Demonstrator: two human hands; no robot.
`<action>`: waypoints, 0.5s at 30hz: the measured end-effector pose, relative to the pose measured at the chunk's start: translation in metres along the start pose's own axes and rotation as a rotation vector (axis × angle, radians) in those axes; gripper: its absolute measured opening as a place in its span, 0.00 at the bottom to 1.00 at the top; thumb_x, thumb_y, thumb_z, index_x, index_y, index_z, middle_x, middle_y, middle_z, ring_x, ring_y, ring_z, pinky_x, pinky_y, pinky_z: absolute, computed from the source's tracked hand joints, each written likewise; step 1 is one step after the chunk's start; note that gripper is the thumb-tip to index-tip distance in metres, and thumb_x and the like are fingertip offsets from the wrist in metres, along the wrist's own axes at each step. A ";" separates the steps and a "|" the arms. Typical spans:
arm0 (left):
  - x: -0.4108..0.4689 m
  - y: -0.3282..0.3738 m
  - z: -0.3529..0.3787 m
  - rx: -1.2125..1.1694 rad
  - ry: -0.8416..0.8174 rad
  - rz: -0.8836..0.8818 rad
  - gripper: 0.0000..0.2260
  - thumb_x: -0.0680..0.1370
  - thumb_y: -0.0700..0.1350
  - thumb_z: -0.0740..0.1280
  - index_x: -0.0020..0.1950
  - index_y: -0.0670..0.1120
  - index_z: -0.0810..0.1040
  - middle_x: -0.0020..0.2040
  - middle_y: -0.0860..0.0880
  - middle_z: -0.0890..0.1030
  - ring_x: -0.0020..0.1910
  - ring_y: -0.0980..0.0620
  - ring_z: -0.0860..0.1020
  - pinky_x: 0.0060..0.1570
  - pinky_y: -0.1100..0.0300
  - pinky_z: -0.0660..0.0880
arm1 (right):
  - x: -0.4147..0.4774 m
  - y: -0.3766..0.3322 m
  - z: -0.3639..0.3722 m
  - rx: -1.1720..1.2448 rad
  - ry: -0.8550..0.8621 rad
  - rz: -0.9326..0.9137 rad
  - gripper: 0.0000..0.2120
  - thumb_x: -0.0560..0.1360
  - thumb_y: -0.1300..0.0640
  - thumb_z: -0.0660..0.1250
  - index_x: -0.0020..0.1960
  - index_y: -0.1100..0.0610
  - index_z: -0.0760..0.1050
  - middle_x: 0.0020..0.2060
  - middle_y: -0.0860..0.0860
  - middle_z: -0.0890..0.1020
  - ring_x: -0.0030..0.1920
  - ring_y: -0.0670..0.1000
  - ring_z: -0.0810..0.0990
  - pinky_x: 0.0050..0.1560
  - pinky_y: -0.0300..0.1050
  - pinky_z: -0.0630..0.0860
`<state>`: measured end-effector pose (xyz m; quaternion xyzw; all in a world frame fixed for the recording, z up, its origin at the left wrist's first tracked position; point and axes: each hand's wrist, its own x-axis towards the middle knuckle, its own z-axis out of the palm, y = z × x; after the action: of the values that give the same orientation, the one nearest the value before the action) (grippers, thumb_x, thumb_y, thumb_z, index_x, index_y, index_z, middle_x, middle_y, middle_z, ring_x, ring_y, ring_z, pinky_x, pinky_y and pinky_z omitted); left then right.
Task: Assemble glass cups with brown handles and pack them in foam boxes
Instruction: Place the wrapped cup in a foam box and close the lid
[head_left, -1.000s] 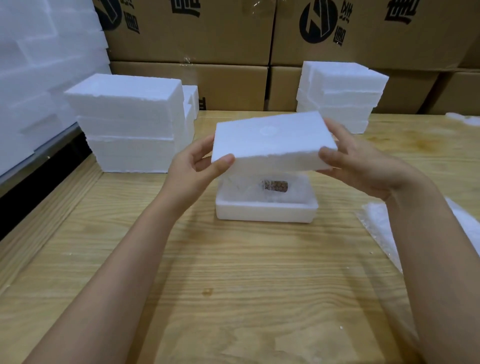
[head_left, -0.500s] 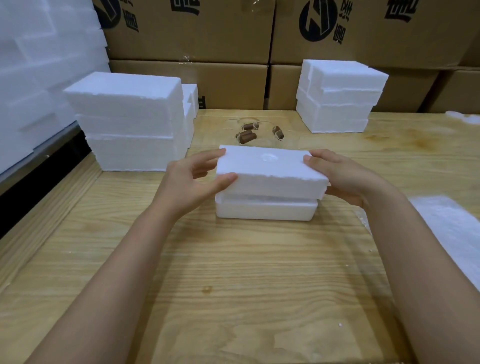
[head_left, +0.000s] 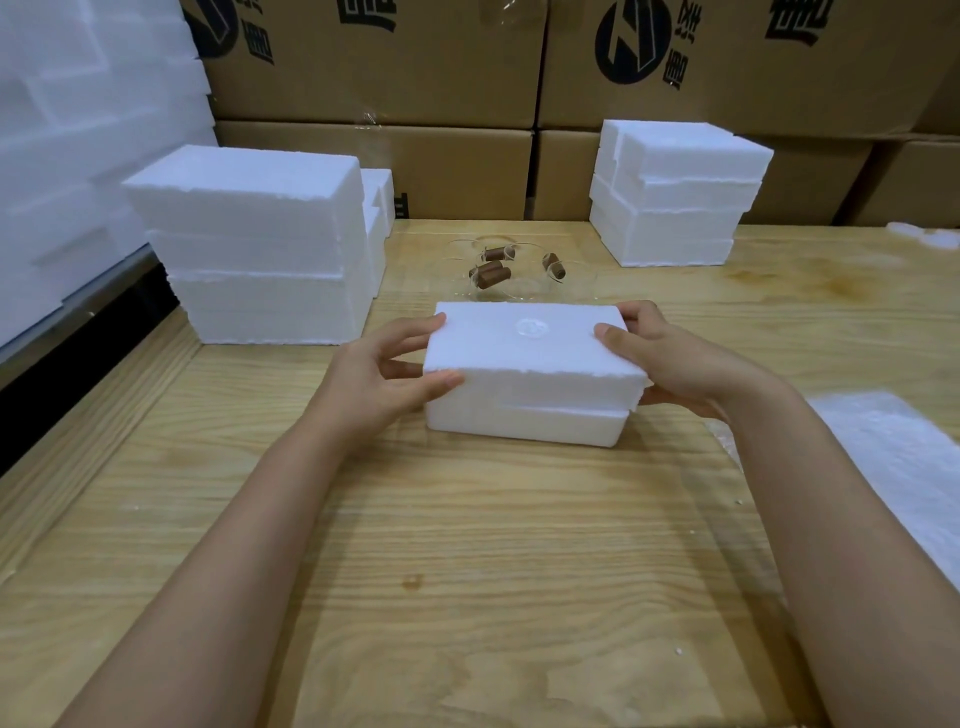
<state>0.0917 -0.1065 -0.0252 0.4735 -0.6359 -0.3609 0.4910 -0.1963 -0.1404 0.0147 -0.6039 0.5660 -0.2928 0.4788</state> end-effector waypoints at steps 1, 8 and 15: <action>0.000 -0.001 0.001 -0.019 -0.010 -0.012 0.28 0.60 0.60 0.76 0.59 0.62 0.79 0.61 0.56 0.80 0.50 0.54 0.83 0.44 0.55 0.81 | 0.000 0.001 0.000 -0.008 -0.017 0.001 0.20 0.79 0.45 0.60 0.68 0.46 0.59 0.57 0.42 0.75 0.47 0.44 0.81 0.43 0.41 0.80; -0.003 -0.002 0.001 -0.023 -0.038 -0.010 0.28 0.65 0.58 0.76 0.64 0.65 0.75 0.65 0.54 0.77 0.34 0.58 0.81 0.33 0.60 0.79 | -0.001 0.004 -0.003 -0.042 -0.080 -0.040 0.26 0.78 0.41 0.58 0.72 0.36 0.51 0.58 0.37 0.71 0.47 0.40 0.81 0.44 0.36 0.79; 0.000 -0.004 0.001 0.100 -0.075 0.003 0.32 0.66 0.65 0.67 0.69 0.74 0.62 0.71 0.56 0.70 0.39 0.55 0.78 0.41 0.64 0.77 | -0.006 0.013 -0.015 0.072 -0.260 -0.095 0.49 0.62 0.38 0.70 0.75 0.36 0.46 0.63 0.31 0.65 0.55 0.34 0.78 0.46 0.33 0.78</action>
<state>0.0917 -0.1079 -0.0293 0.4825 -0.6719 -0.3454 0.4432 -0.2156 -0.1370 0.0097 -0.6454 0.4591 -0.2547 0.5548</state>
